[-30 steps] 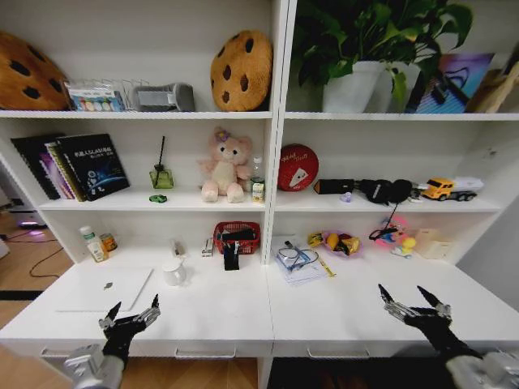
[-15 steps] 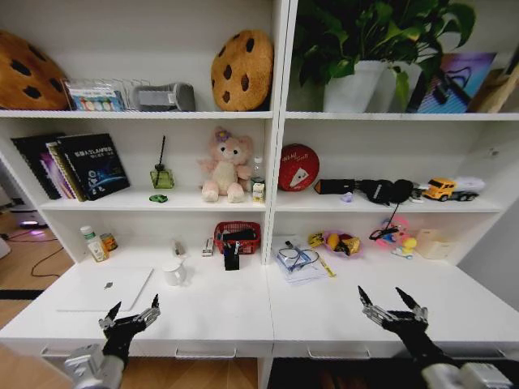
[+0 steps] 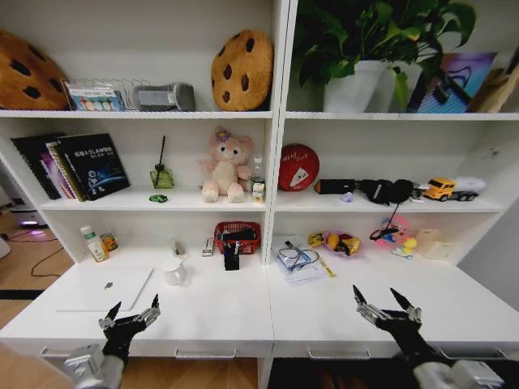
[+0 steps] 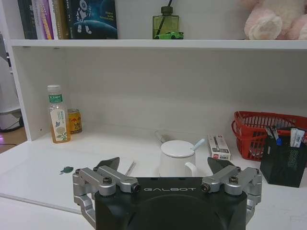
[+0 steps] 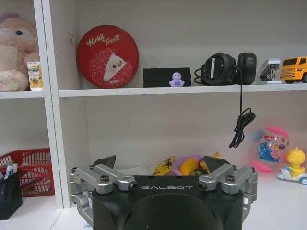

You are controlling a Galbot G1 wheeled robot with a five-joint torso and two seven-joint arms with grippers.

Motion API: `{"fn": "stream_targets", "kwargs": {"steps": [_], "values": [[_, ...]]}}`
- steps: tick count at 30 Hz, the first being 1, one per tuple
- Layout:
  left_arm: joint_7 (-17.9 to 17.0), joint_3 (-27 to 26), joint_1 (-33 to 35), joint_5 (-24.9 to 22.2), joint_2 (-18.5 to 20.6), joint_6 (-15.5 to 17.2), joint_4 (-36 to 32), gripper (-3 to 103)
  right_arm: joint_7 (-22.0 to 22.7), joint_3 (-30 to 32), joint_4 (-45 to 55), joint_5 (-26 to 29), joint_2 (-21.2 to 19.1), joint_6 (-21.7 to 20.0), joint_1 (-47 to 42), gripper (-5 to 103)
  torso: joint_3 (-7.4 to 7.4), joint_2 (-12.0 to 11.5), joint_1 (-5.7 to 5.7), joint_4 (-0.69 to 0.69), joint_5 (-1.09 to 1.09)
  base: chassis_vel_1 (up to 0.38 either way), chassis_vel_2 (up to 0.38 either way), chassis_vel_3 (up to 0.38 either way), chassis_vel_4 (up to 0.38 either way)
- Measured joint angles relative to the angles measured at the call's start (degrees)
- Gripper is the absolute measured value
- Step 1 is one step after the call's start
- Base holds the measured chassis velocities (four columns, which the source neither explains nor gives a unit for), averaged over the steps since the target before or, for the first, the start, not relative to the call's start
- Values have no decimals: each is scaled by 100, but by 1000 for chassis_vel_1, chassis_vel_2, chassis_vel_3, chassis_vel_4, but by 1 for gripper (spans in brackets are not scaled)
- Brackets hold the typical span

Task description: Organize the objects on the table.

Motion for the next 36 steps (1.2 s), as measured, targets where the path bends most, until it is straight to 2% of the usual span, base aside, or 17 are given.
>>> {"fn": "stream_targets", "kwargs": {"steps": [16,29,31,36], "values": [[1,0,0,0,0,0,0,100,-2,5,-17,7,-5,-5,7,100,0,0,1,0,1,25,32,-27,-23],[-2,-1,0,0,0,0,0,100,-7,7,-22,8,-4,-6,8,100,0,0,1,0,-2,219,232,-231,-226],[1,-1,0,0,0,0,0,100,-8,8,-23,8,-4,-6,8,100,0,0,1,0,3,301,311,-297,-306],[3,0,0,0,0,0,0,100,-11,9,-23,8,-4,-6,8,100,0,0,1,0,-3,336,333,-336,-346]]}}
